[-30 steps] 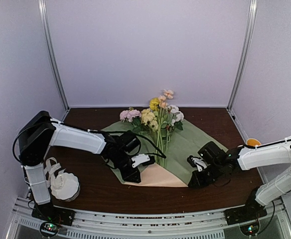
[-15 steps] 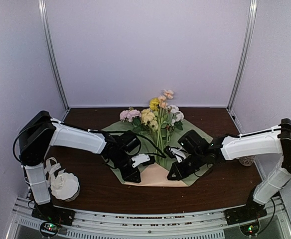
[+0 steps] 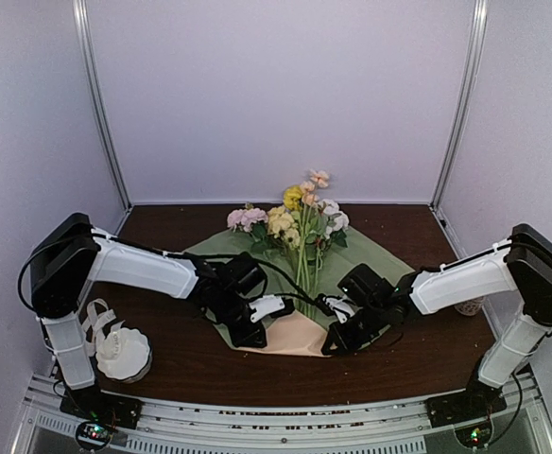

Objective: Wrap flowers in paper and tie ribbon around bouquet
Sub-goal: Press the fold line of the 1/4-folded wrapping paper.

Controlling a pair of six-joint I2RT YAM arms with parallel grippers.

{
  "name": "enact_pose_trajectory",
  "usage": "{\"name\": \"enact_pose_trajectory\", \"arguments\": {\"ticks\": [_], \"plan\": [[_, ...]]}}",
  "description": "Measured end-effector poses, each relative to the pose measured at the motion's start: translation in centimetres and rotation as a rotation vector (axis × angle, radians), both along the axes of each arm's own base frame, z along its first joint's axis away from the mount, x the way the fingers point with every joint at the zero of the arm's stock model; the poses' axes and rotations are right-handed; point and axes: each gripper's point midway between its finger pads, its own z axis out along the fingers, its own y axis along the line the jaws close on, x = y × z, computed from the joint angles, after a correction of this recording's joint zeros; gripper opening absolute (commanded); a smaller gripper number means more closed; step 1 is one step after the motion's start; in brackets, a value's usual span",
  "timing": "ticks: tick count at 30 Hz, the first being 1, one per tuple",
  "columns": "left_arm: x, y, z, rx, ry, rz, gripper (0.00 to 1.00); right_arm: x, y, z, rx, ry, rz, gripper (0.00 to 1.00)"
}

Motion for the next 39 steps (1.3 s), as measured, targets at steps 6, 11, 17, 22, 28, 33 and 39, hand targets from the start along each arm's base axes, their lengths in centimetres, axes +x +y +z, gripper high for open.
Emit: {"name": "enact_pose_trajectory", "arguments": {"ticks": [6, 11, 17, 22, 28, 33, 39], "plan": [[-0.1, 1.0, 0.3, 0.037, -0.054, 0.011, 0.18, -0.1, 0.1, 0.0, 0.015, -0.003, 0.0, 0.0], [-0.2, 1.3, 1.4, 0.113, -0.124, -0.043, 0.18, 0.0, 0.4, 0.0, 0.036, 0.0, -0.012, 0.0], [-1.1, -1.5, 3.4, 0.09, -0.236, -0.236, 0.18, 0.0, 0.8, 0.0, 0.056, 0.015, -0.02, 0.0], [-0.8, -1.1, 0.5, 0.197, -0.223, -0.317, 0.16, 0.0, 0.8, 0.0, 0.056, 0.018, -0.024, 0.0], [-0.9, -0.4, 0.0, 0.219, -0.205, -0.277, 0.15, -0.1, 0.6, -0.1, 0.062, 0.013, -0.028, 0.0], [-1.5, 0.4, -0.2, 0.203, -0.169, -0.171, 0.12, -0.2, 0.5, -0.1, 0.067, 0.012, -0.033, 0.0], [-1.7, 1.8, -0.2, 0.194, -0.127, -0.015, 0.08, -0.2, 0.5, -0.1, 0.07, 0.01, -0.032, 0.0]]}}
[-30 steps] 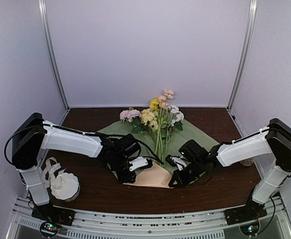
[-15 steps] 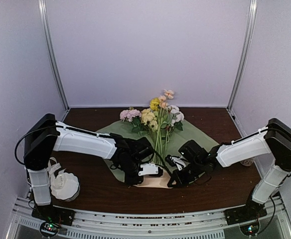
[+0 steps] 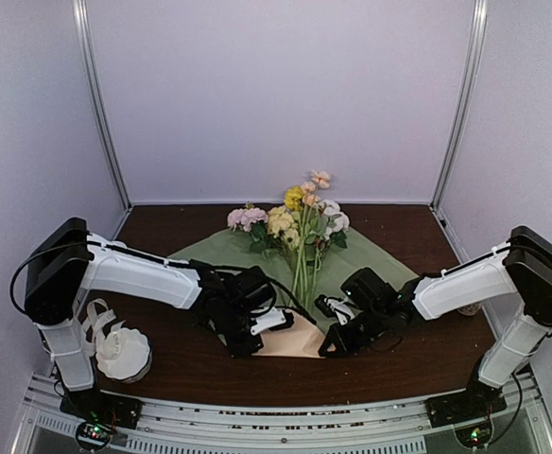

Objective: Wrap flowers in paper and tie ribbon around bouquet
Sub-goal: Press the fold line of the 1/4-folded wrapping paper.

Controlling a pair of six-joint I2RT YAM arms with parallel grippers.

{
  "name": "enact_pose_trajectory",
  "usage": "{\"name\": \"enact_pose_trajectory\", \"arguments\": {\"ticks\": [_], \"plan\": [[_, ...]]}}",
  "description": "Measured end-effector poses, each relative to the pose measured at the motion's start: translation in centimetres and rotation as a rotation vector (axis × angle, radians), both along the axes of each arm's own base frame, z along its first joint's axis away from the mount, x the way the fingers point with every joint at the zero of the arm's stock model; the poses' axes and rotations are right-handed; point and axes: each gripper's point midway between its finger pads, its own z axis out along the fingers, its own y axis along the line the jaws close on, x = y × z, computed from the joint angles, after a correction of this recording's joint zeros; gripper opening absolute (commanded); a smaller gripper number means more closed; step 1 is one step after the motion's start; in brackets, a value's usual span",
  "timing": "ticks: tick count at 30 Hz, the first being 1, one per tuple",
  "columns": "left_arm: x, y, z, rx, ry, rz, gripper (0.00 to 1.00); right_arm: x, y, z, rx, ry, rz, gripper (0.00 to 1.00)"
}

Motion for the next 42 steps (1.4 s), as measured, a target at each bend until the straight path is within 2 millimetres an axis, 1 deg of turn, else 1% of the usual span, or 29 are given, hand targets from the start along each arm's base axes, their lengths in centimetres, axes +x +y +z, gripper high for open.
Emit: {"name": "enact_pose_trajectory", "arguments": {"ticks": [5, 11, 16, 20, 23, 25, 27, 29, 32, 34, 35, 36, 37, 39, 41, 42], "plan": [[0.2, 1.3, 0.0, -0.01, 0.041, 0.127, 0.08, 0.0, 0.0, 0.0, 0.0, 0.0, 0.0, 0.0], [-0.5, 2.7, 0.0, -0.011, 0.074, 0.212, 0.09, 0.0, 0.0, 0.0, 0.001, -0.001, 0.001, 0.0], [-2.0, 5.4, 0.0, 0.024, 0.121, 0.273, 0.17, 0.0, 0.0, 0.0, 0.002, -0.001, 0.001, 0.0], [-2.4, 6.6, 0.2, 0.016, 0.176, 0.343, 0.27, 0.0, 0.0, 0.0, 0.002, -0.001, 0.002, 0.0], [-2.6, 7.0, 0.6, 0.005, 0.212, 0.387, 0.31, 0.0, 0.0, 0.0, 0.002, -0.002, 0.003, 0.0], [-2.7, 6.6, 1.2, -0.02, 0.225, 0.387, 0.31, 0.0, 0.0, 0.0, 0.002, -0.002, 0.003, 0.0], [-2.6, 5.5, 2.3, -0.056, 0.221, 0.359, 0.31, 0.0, 0.0, 0.0, 0.003, 0.0, 0.001, 0.0], [-2.4, 3.6, 4.0, -0.107, 0.198, 0.298, 0.32, 0.0, 0.1, 0.0, 0.004, 0.004, -0.006, 0.0], [-2.0, -0.5, 7.1, -0.204, 0.157, 0.179, 0.32, 0.0, 0.1, 0.0, 0.005, 0.011, -0.014, 0.0], [-1.5, -2.5, 8.1, -0.234, 0.132, 0.124, 0.32, 0.0, 0.1, 0.1, 0.006, 0.015, -0.02, 0.0], [-1.0, -3.4, 8.1, -0.235, 0.119, 0.102, 0.32, 0.0, 0.1, 0.1, 0.006, 0.018, -0.024, 0.0], [-0.7, -3.7, 7.7, -0.226, 0.114, 0.092, 0.32, 0.0, 0.1, 0.1, 0.007, 0.021, -0.028, 0.0], [-0.3, -4.1, 6.8, -0.201, 0.111, 0.079, 0.32, 0.0, 0.1, 0.1, 0.009, 0.023, -0.031, 0.0], [-0.1, -4.1, 4.8, -0.147, 0.126, 0.056, 0.34, 0.0, 0.1, 0.1, 0.014, 0.023, -0.035, 0.0], [-0.2, -3.7, 3.1, -0.098, 0.153, 0.035, 0.34, 0.0, 0.1, 0.1, 0.017, 0.025, -0.04, 0.0], [-0.3, -3.4, 2.5, -0.082, 0.171, 0.028, 0.33, -0.1, 0.1, 0.2, 0.019, 0.028, -0.044, 0.0]]}}
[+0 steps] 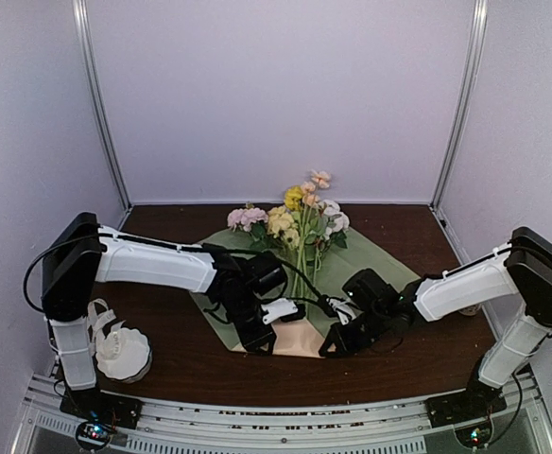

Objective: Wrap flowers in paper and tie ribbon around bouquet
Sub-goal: Press the fold line of the 1/4-folded wrapping paper.

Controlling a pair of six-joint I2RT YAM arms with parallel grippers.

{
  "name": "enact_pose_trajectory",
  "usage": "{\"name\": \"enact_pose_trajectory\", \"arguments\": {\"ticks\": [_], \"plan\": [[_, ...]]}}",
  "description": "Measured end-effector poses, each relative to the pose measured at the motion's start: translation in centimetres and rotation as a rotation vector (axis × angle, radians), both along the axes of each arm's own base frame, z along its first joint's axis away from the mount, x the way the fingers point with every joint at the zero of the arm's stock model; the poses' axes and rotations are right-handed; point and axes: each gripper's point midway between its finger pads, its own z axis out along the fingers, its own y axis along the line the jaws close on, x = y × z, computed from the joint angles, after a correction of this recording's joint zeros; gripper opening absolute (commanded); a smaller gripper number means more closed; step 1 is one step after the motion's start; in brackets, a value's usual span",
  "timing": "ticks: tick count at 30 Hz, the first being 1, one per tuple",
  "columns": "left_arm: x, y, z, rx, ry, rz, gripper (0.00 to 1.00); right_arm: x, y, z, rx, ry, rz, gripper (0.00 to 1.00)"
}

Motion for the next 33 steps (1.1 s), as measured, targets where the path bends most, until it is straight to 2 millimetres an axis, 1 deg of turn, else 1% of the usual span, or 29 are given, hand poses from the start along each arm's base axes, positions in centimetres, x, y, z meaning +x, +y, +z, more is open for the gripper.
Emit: {"name": "enact_pose_trajectory", "arguments": {"ticks": [3, 9, 11, 14, 17, 19, 20, 24, 26, 28, 30, 33], "plan": [[0.0, 0.9, -0.9, 0.012, 0.079, 0.005, 0.31, -0.2, -0.1, 0.1, 0.0, 0.007, -0.002, 0.0], [1.7, 1.9, -0.6, -0.039, 0.169, 0.082, 0.3, -0.4, -0.3, 0.1, -0.004, 0.014, -0.006, 0.01], [1.6, 2.1, -0.8, -0.069, 0.219, 0.11, 0.27, -0.5, -0.4, 0.1, -0.006, 0.015, -0.006, 0.01], [1.1, 2.7, -1.6, -0.082, 0.312, 0.156, 0.26, -0.7, -0.8, 0.2, -0.015, 0.021, -0.005, 0.03], [1.2, 2.6, -1.7, -0.107, 0.365, 0.183, 0.26, -1.0, -1.0, 0.9, -0.015, 0.019, -0.001, 0.05], [1.1, 2.4, -1.7, -0.114, 0.38, 0.189, 0.25, -1.0, -0.8, 1.8, -0.009, 0.011, 0.007, 0.05], [1.0, 2.3, -1.7, -0.117, 0.388, 0.191, 0.25, -1.0, -0.5, 2.4, -0.002, 0.004, 0.015, 0.06], [0.9, 2.1, -1.7, -0.125, 0.408, 0.194, 0.24, -1.3, 2.3, 5.1, 0.076, -0.019, 0.069, 0.05], [0.8, 2.0, -1.7, -0.128, 0.414, 0.194, 0.24, -1.3, 3.4, 5.5, 0.097, -0.016, 0.087, 0.05], [0.7, 2.0, -1.7, -0.132, 0.419, 0.193, 0.24, -0.9, 4.4, 5.2, 0.093, -0.005, 0.092, 0.05], [0.7, 2.0, -1.8, -0.132, 0.421, 0.193, 0.23, -0.3, 5.2, 4.2, 0.074, 0.012, 0.093, 0.05], [0.8, 1.9, -1.7, -0.132, 0.423, 0.193, 0.22, 0.1, 5.6, 2.6, 0.029, 0.035, 0.095, 0.05]]}}
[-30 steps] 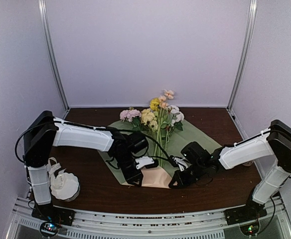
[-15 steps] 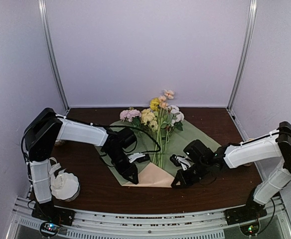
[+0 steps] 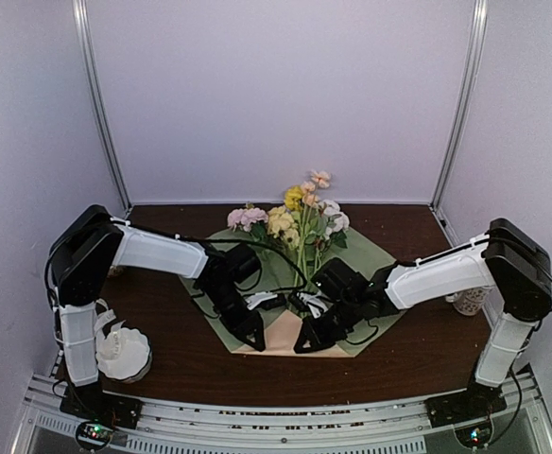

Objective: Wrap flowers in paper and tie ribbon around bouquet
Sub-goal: Press the fold line of the 1/4-folded wrapping paper.

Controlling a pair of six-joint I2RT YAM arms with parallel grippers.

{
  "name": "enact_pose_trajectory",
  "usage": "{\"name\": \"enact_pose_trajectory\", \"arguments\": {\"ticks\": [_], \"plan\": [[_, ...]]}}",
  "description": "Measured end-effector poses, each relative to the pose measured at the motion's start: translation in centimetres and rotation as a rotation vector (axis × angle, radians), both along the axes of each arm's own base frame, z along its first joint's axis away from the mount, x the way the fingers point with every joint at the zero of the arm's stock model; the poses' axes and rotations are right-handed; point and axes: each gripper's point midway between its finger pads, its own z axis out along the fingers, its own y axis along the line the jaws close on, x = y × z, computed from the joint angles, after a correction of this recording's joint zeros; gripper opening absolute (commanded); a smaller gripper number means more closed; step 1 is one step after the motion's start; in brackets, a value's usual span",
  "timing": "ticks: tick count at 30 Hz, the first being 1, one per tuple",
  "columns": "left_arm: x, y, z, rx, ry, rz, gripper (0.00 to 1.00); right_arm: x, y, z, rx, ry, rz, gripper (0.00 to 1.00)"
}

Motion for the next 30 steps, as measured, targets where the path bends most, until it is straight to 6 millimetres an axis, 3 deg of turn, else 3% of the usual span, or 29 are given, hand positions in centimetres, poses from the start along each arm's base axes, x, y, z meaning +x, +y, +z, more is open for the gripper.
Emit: {"name": "enact_pose_trajectory", "arguments": {"ticks": [5, 13, 30], "plan": [[0.0, -0.1, -0.1, 0.006, 0.011, -0.001, 0.21, 0.2, -0.6, -1.8, -0.071, 0.005, 0.003, 0.04], [0.0, -0.6, -0.1, -0.007, 0.026, -0.006, 0.2, -0.2, -2.0, -2.8, -0.078, -0.019, -0.02, 0.03], [0.0, -0.7, -0.1, -0.013, 0.031, -0.007, 0.2, 0.6, -9.7, -3.1, -0.05, -0.009, -0.198, 0.03]]}}
